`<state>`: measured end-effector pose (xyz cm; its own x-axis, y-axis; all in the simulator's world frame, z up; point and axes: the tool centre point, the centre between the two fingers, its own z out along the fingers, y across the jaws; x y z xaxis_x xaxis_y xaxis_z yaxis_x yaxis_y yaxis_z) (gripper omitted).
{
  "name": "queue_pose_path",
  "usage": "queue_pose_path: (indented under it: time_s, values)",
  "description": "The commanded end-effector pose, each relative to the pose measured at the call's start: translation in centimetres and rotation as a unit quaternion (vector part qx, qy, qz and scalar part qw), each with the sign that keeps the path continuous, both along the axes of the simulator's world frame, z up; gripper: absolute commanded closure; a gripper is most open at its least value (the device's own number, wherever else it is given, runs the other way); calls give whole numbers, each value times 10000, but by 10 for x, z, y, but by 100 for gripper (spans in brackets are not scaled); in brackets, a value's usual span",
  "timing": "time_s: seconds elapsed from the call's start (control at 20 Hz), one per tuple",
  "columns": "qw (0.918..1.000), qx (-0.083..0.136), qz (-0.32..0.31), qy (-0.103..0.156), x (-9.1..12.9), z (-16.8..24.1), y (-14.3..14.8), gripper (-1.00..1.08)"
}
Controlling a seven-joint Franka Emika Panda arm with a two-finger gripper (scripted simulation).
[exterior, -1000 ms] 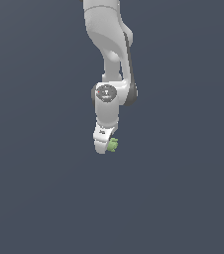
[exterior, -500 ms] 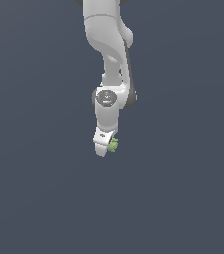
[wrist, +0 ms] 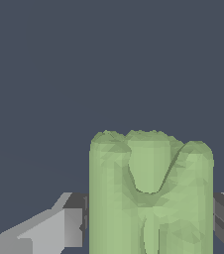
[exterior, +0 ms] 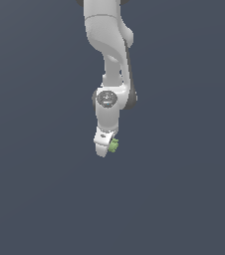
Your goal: Pick up the object and move it to a goal position.
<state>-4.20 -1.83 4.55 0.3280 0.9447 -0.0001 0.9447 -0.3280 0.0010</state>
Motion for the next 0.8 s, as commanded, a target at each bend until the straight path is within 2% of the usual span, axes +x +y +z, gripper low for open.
queue_pose_path:
  time_s: [0.0,0.35,0.75]
  values:
    - [10000,-1,-2,-1,0,2,-2,108]
    - [10000,-1,-2,-1,-2,27,-29,108]
    - [10000,6,2,0,-4,85,-91,108]
